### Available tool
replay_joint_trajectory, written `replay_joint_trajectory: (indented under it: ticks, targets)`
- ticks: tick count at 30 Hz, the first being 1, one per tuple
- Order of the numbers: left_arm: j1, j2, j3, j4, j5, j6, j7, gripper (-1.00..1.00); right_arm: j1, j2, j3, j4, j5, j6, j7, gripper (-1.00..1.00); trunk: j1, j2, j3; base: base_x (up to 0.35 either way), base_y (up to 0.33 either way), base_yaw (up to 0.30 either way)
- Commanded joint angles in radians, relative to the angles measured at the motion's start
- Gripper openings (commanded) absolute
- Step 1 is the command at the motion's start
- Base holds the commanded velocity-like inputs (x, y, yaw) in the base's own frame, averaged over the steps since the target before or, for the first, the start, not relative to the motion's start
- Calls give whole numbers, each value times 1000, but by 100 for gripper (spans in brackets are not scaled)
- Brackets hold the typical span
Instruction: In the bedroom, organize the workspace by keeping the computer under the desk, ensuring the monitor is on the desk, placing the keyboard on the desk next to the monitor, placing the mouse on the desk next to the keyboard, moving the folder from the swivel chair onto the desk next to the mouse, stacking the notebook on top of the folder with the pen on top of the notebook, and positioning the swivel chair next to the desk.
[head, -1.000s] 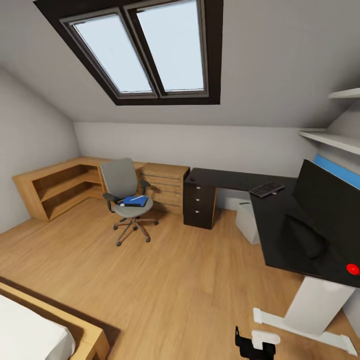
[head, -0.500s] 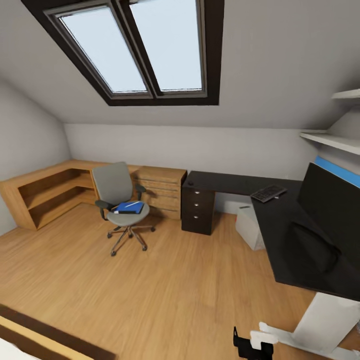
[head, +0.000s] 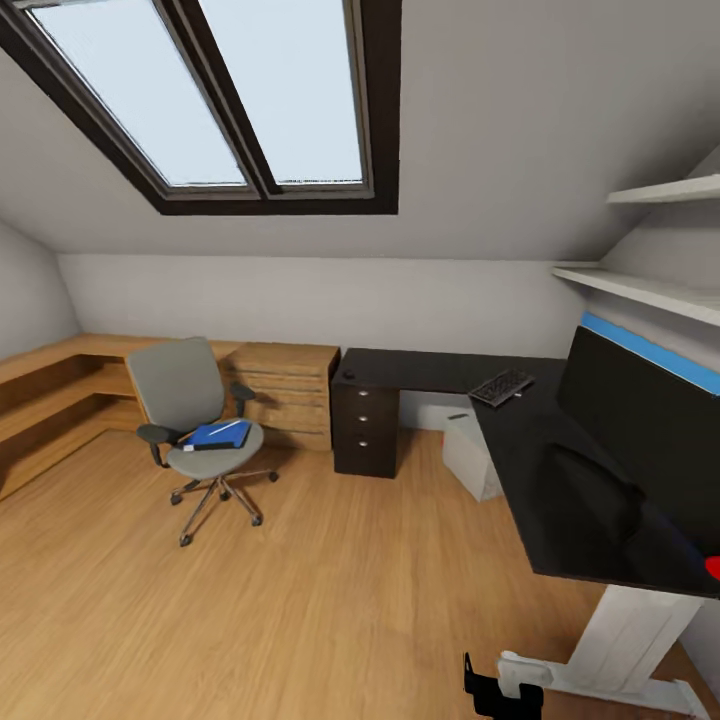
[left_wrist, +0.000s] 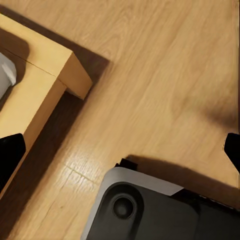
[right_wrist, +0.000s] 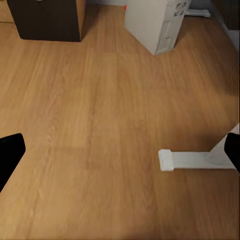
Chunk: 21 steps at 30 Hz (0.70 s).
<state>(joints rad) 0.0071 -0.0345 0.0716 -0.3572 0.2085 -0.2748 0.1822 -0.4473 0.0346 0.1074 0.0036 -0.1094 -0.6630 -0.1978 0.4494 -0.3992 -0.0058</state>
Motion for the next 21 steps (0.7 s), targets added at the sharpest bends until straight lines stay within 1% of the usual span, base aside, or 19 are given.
replay_joint_trajectory:
  ticks: [1, 7, 12, 21]
  targets:
    - [1, -1, 4, -2, 3, -1, -1, 100, -1, 0, 9, 1, -10, -3, -2, 100, 1, -1, 0, 94, 62, -291]
    - [1, 0, 4, -2, 3, -1, -1, 100, -1, 5, 9, 1, -10, 0, -1, 100, 1, -1, -3, 248, 181, -238]
    - [1, -1, 4, -2, 3, -1, 0, 100, -1, 8, 9, 3, -10, 1, -1, 100, 1, -1, -4, 306, 99, -53]
    - [1, -1, 4, -2, 3, -1, -1, 100, -1, 9, 9, 4, -10, 2, -2, 100, 1, -1, -5, 326, 11, -6]
